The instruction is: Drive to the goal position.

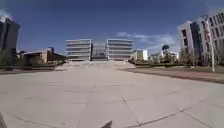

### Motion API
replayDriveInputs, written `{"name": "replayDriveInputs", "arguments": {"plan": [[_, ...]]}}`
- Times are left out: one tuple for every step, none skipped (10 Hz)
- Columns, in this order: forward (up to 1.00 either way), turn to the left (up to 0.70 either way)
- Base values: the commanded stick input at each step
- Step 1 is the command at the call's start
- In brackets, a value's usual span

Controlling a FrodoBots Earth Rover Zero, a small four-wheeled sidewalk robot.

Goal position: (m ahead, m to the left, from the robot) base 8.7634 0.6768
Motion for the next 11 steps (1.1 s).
{"name": "replayDriveInputs", "arguments": {"plan": [[0.52,-0.01],[0.52,-0.01],[0.52,-0.01],[0.52,-0.01],[0.52,-0.01],[0.53,-0.01],[0.53,-0.01],[0.52,-0.01],[0.53,-0.01],[0.53,-0.01],[0.52,-0.01]]}}
